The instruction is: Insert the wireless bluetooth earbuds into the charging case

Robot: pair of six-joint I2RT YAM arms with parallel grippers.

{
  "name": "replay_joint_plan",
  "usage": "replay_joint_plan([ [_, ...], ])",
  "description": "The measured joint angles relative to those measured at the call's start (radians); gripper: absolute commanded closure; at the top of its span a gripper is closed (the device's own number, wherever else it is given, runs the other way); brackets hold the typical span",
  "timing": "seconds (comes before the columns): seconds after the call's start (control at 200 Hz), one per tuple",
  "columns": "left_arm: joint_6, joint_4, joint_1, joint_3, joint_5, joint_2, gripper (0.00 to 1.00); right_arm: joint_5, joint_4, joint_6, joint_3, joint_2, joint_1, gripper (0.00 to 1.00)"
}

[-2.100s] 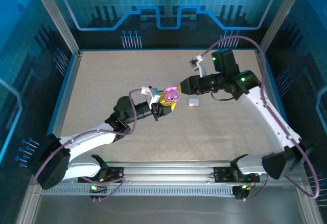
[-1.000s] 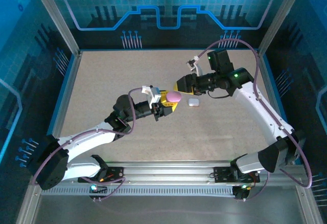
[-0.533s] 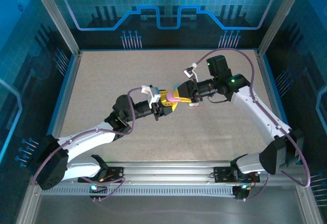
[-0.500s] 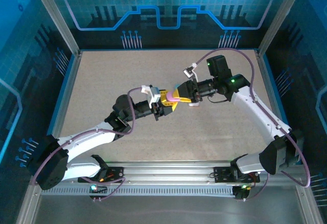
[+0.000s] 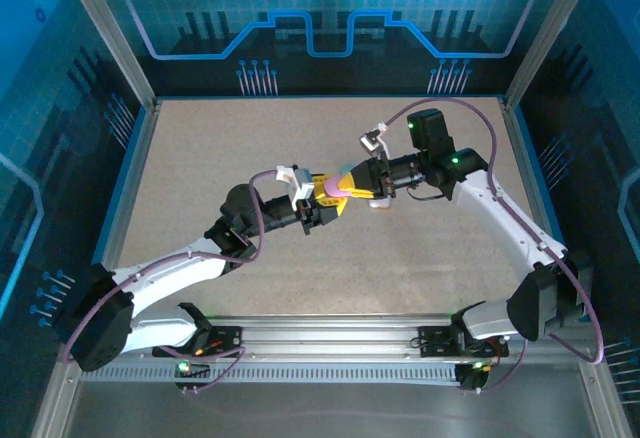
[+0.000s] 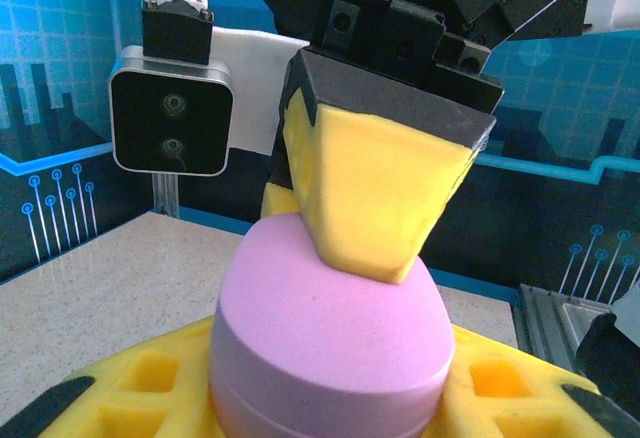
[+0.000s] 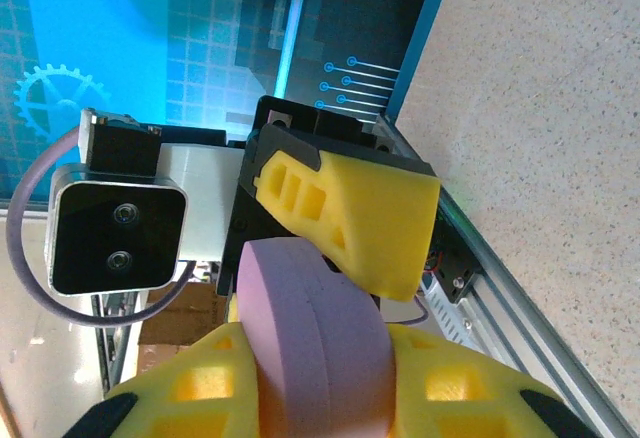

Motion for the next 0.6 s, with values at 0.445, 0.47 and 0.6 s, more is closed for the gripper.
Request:
replay_joint_plan([
  [0.445,0.062,-0.117,0.0,0.002,-0.052,-0.031,0.29,0.081,0.101,0.089,-0.085,-0.023,-0.059,0.86],
  [0.47,0.064,-0.124,0.0,0.001,-0.059,-0.04,0.29,0.095,0.101,0.089,-0.09,-0.023,-0.066,0.86],
  [0.6,0.087,-0.129,-0.002,-0.037,-0.123,-0.128,0.27,0.21,0.091,0.077,-0.12,-0.008,-0.1,0.85],
])
